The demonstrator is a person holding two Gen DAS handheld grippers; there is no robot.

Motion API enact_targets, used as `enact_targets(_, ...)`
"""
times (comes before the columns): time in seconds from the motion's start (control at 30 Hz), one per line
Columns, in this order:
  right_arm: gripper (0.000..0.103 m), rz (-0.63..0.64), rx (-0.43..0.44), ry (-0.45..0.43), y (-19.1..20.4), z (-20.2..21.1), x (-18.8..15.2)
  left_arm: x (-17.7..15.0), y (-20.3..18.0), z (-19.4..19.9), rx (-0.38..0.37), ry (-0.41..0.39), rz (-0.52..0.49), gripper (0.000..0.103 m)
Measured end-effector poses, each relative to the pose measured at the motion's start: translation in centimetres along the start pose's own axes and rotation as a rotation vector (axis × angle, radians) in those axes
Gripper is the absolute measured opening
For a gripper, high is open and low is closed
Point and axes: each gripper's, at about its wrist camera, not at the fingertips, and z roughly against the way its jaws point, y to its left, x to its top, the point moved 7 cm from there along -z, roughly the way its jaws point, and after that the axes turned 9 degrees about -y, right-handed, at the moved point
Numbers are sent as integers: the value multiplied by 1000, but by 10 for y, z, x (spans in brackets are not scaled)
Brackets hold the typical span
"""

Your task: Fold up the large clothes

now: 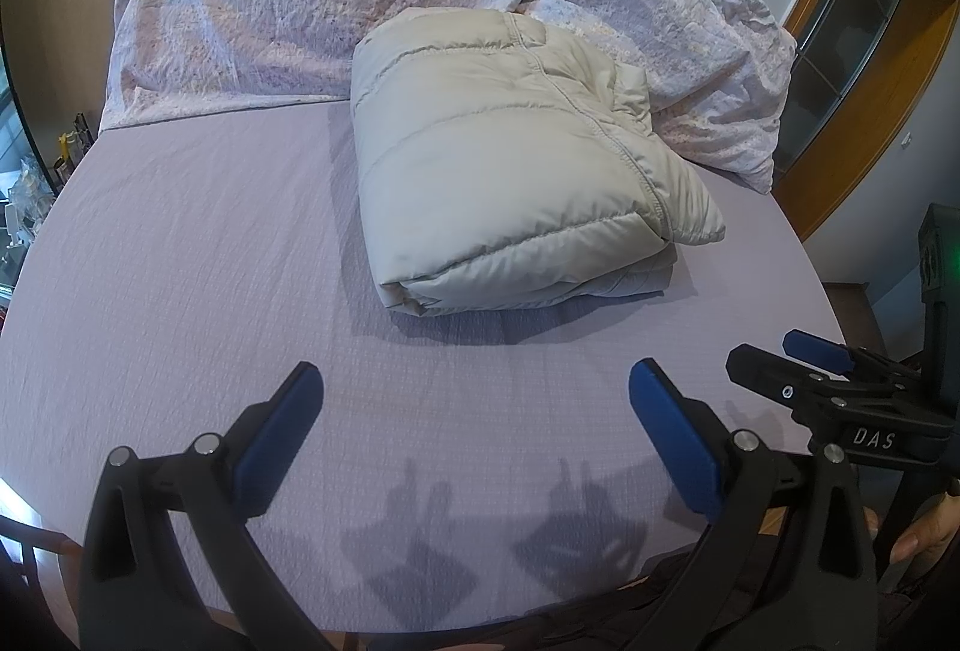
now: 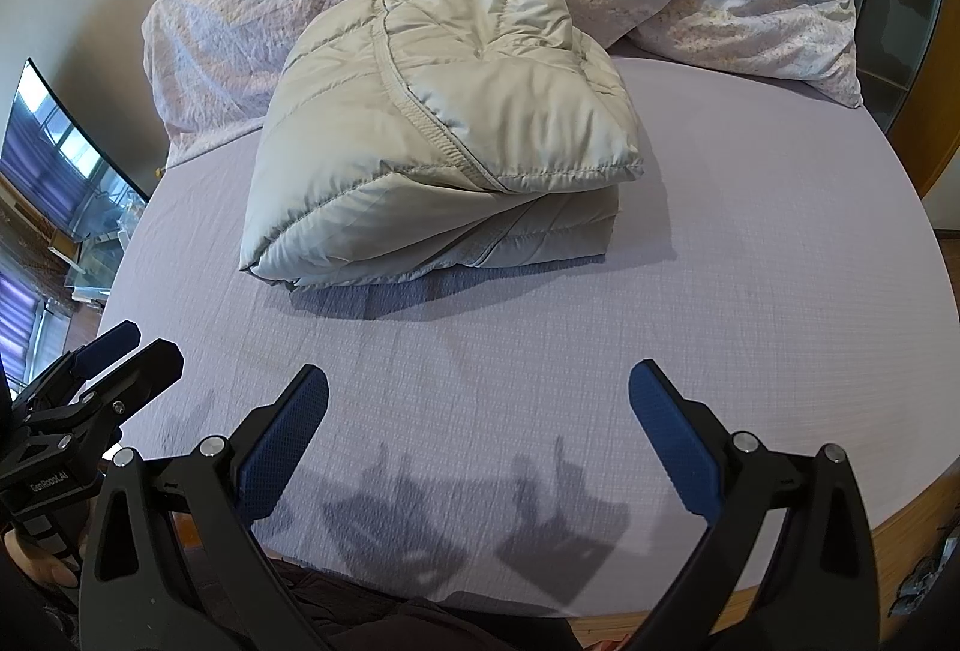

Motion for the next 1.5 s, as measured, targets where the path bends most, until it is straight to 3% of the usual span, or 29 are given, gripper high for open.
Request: enact_targets(1.5, 102, -5, 3, 10, -2, -4, 2, 0, 2, -2, 0, 5, 1, 101)
